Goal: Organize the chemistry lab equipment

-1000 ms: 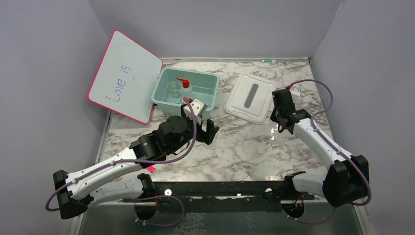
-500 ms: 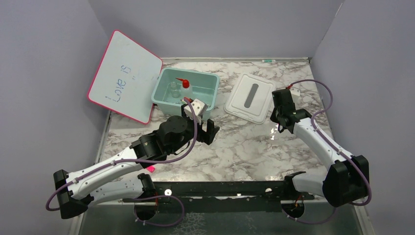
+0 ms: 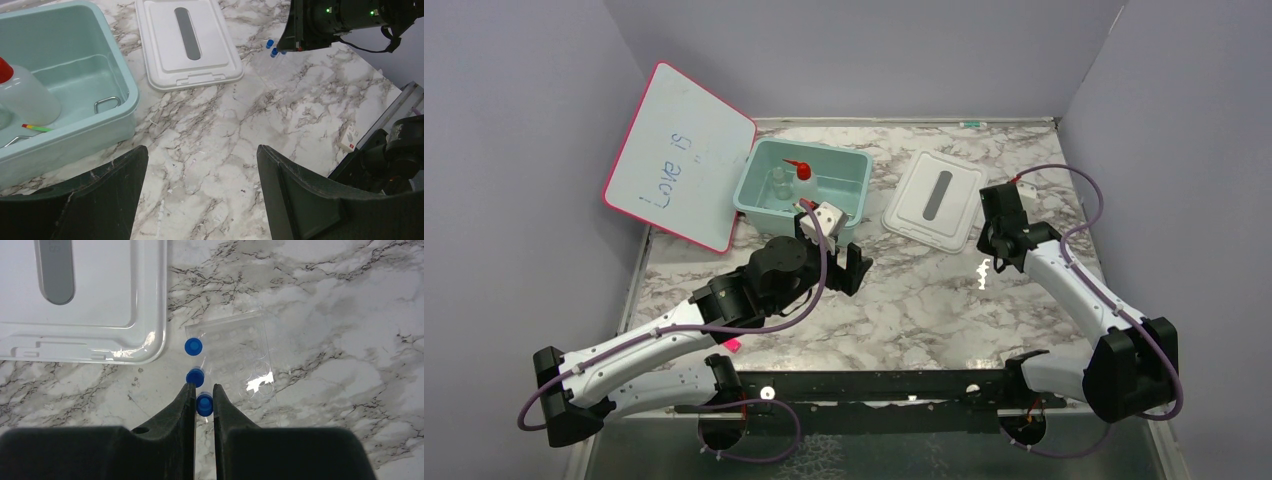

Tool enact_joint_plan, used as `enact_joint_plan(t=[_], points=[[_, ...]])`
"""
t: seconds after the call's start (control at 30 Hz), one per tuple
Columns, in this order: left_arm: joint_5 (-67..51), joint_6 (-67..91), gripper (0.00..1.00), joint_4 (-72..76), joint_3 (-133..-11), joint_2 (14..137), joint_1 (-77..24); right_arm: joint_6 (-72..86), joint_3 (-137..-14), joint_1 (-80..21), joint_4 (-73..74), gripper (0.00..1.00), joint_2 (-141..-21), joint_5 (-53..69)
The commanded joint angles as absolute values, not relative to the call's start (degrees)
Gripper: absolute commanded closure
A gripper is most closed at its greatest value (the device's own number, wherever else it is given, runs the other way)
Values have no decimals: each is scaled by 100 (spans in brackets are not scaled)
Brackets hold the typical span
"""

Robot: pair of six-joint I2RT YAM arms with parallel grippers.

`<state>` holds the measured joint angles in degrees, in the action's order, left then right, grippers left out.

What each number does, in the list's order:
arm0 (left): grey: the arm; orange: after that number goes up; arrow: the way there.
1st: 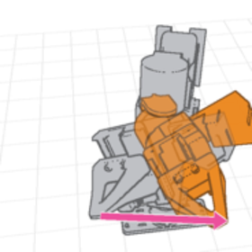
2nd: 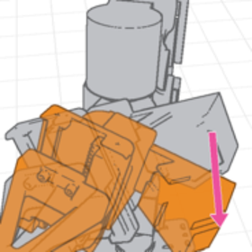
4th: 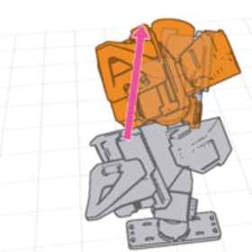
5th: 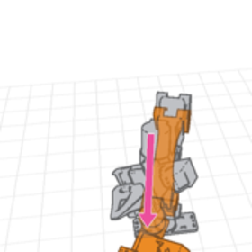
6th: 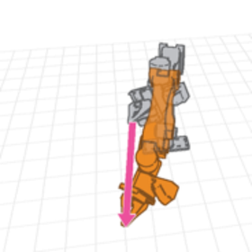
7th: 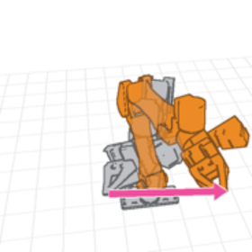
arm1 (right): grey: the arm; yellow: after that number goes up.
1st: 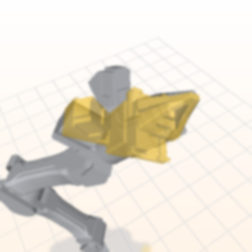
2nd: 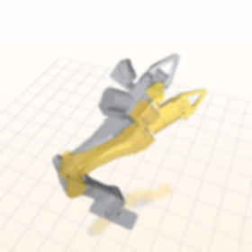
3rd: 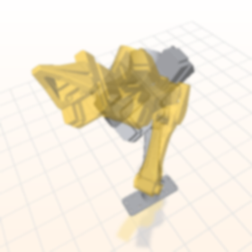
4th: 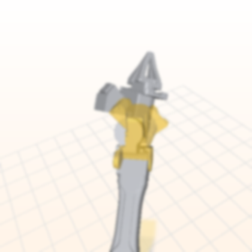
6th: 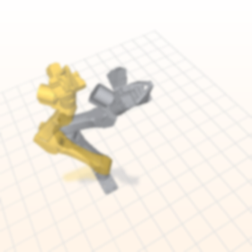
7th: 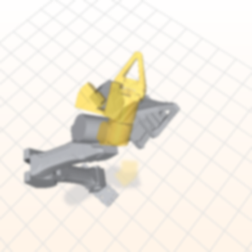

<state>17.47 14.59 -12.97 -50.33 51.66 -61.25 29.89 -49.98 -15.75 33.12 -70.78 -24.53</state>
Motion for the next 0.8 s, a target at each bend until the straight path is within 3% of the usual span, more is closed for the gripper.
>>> enact_joint_plan(t=[0.0,0.27,0.47,0.77], points=[[1868,1521,17,-1248,-5019,5152,-6125,2912,-4901,-1550,3212,85,-7140,-2372],[1881,1523,17,-1254,-5014,5119,-6126,2822,-4636,-1554,2813,81,-7316,-2276],[1881,1521,17,-1259,-5020,5131,-6126,2821,-4607,-1556,2781,68,-7238,-2191],[1881,1522,17,-1266,-5019,5133,-6126,2839,-4815,-1555,3041,62,-6825,-2260]])
